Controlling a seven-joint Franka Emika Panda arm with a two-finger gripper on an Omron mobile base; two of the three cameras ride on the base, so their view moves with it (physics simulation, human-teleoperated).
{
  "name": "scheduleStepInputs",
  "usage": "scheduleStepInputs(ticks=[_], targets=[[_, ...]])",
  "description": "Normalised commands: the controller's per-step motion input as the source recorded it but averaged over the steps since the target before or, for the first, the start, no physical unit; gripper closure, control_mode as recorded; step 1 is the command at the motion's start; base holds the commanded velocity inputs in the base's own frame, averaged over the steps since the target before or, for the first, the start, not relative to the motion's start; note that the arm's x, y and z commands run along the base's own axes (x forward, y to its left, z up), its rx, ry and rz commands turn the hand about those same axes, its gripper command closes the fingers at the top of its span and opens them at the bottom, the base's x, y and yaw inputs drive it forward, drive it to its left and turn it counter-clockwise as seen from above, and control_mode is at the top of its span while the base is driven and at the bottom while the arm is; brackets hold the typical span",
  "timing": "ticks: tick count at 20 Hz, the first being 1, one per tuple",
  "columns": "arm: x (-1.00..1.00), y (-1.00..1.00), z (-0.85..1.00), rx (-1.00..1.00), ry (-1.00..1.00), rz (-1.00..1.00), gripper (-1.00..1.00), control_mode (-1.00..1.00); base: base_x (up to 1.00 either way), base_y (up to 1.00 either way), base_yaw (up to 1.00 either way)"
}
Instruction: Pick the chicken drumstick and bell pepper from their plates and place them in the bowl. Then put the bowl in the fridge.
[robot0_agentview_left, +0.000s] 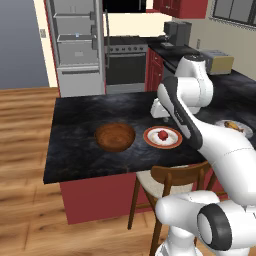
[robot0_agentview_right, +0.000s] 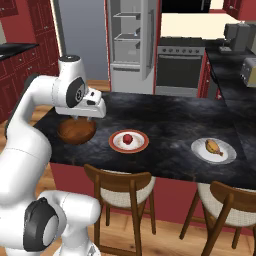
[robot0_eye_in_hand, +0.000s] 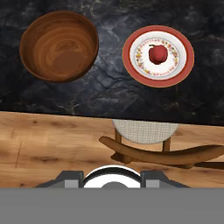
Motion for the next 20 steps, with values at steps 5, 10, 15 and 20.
scheduleStepInputs(ticks=[5,10,15,20], targets=[[0.03,-0.13,-0.05,0.0,0.01,0.0,-1.0,-1.0,0.0,0.0,0.0],[0.14,-0.26,-0.16,-0.02,0.0,0.01,-1.0,-1.0,0.0,0.0,0.0],[0.25,-0.25,-0.22,-0.04,0.0,0.0,-1.0,-1.0,0.0,0.0,0.0],[0.39,-0.15,-0.26,-0.06,0.04,0.0,-1.0,-1.0,0.0,0.0,0.0]])
